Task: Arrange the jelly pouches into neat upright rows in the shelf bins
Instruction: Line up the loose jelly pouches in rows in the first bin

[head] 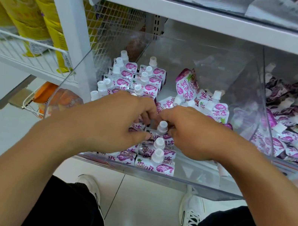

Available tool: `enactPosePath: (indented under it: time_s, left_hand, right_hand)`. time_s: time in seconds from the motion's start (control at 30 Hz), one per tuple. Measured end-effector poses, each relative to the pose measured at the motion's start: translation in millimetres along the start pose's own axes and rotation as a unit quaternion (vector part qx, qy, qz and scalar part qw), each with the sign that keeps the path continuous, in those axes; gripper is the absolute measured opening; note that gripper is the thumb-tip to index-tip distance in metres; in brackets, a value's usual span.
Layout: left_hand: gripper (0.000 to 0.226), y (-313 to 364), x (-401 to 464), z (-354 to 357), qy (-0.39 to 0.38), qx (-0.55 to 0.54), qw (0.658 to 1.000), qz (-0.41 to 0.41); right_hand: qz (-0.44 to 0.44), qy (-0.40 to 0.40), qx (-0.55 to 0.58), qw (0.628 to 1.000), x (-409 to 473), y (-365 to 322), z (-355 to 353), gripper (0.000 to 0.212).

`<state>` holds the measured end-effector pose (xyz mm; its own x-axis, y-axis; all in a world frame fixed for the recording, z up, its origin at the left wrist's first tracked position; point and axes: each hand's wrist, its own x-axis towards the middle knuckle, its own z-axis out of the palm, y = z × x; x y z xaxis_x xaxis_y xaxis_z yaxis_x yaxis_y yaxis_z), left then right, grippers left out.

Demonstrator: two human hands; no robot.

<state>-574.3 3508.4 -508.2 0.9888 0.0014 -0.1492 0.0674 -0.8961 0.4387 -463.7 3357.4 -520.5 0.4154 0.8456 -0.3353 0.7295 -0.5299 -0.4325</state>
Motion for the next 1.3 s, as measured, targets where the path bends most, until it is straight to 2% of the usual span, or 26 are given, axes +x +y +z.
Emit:
enactPosePath:
  time_s: [0.1, 0.17, 0.2, 0.23, 0.27, 0.33, 0.37, 0.43, 0.5, 0.53, 0.57, 0.6, 0.63, 0.67, 0.7, 0.73, 0.83, 0.9, 1.0, 1.13, 1.2, 1.3]
  left_hand:
    - [0.041, 0.9, 8.8, 9.6, -0.018, 0.069, 0.997, 0.002]
    - [0.037, 0.3, 13.0, 12.1, -0.011, 0.105, 0.994, 0.005]
    - [0.035, -0.1, 13.7, 12.1, -0.012, 0.118, 0.993, 0.006]
    - [0.033, -1.1, 13.4, 12.1, -0.02, 0.125, 0.992, 0.007]
    - [0.033, -2.4, 12.4, 12.1, -0.033, 0.127, 0.991, 0.01]
    - [0.032, -3.4, 10.5, 11.9, -0.066, 0.133, 0.989, 0.019]
    - [0.032, -3.0, 10.8, 11.9, -0.081, 0.14, 0.987, 0.023]
    - [0.032, -0.6, 13.3, 13.3, -0.111, 0.152, 0.982, 0.021]
    - [0.032, 0.7, 14.9, 16.3, -0.13, 0.143, 0.981, 0.005]
    - [0.031, 0.4, 15.0, 17.5, -0.134, 0.134, 0.982, -0.005]
    - [0.03, 0.3, 14.7, 17.8, -0.135, 0.127, 0.983, -0.013]
    - [0.028, -0.8, 14.8, 18.2, -0.135, 0.126, 0.983, -0.018]
    - [0.026, -1.6, 15.5, 17.8, -0.135, 0.13, 0.982, -0.02]
    - [0.024, -2.3, 16.2, 18.2, -0.134, 0.135, 0.981, -0.021]
    - [0.022, -2.7, 17.4, 18.5, -0.132, 0.137, 0.981, -0.024]
    - [0.022, -3.8, 18.7, 19.6, -0.129, 0.132, 0.982, -0.028]
    - [0.02, -7.4, 21.2, 21.2, -0.107, 0.111, 0.987, -0.033]
    - [0.02, -9.2, 21.6, 21.1, -0.099, 0.11, 0.989, -0.022]
    - [0.02, -9.0, 21.3, 19.6, -0.077, 0.11, 0.991, 0.003]
    - [0.019, -11.0, 21.4, 19.7, -0.07, 0.12, 0.99, 0.013]
    - [0.022, -8.4, 21.0, 18.2, -0.055, 0.133, 0.99, 0.016]
    - [0.023, -4.0, 20.7, 14.2, -0.026, 0.147, 0.989, 0.013]
  right_hand:
    - [0.046, 0.0, 0.055, 0.997, 1.1, 4.6, 2.6, 0.033]
    - [0.104, 0.038, 0.134, 0.985, -3.2, 12.0, 5.2, 0.026]
    - [0.144, 0.051, 0.203, 0.967, -11.2, 13.1, 7.1, 0.027]
    - [0.189, 0.032, 0.299, 0.935, -19.3, 12.0, 9.8, 0.038]
    - [0.223, -0.019, 0.411, 0.884, -26.4, 10.0, 11.8, 0.053]
    - [0.22, -0.114, 0.584, 0.773, -35.4, 3.5, 15.9, 0.071]
    - [0.212, -0.132, 0.624, 0.74, -36.5, 2.4, 18.1, 0.073]
    - [0.214, -0.159, 0.645, 0.716, -37.2, 4.6, 19.4, 0.078]
    - [0.231, -0.176, 0.622, 0.727, -37.7, 6.9, 11.0, 0.086]
    - [0.241, -0.171, 0.583, 0.757, -37.7, 7.6, 2.1, 0.086]
    - [0.243, -0.138, 0.495, 0.823, -35.9, 9.5, -9.1, 0.08]
    - [0.226, -0.081, 0.344, 0.908, -31.4, 11.2, -22.8, 0.07]
    - [0.179, -0.015, 0.141, 0.974, -21.7, 14.2, -36.4, 0.059]
    - [0.108, 0.038, -0.048, 0.992, -10.6, 15.0, -47.8, 0.051]
    - [0.049, 0.062, -0.173, 0.982, 1.5, 15.7, -53.5, 0.045]
    - [0.016, 0.05, -0.246, 0.968, 12.9, 16.5, -54.1, 0.045]
    - [-0.007, -0.046, -0.352, 0.935, 45.0, 19.4, -35.6, 0.069]
    - [-0.018, -0.051, -0.393, 0.918, 57.1, 21.4, -23.8, 0.074]
    - [-0.015, -0.031, -0.366, 0.93, 57.8, 22.2, -27.3, 0.076]
    - [-0.121, 0.035, -0.388, 0.913, 44.4, 22.5, -43.2, 0.065]
    - [-0.138, -0.01, -0.331, 0.934, 38.1, 23.6, -45.6, 0.068]
    - [-0.111, -0.108, -0.194, 0.969, 38.5, 22.2, -41.6, 0.071]
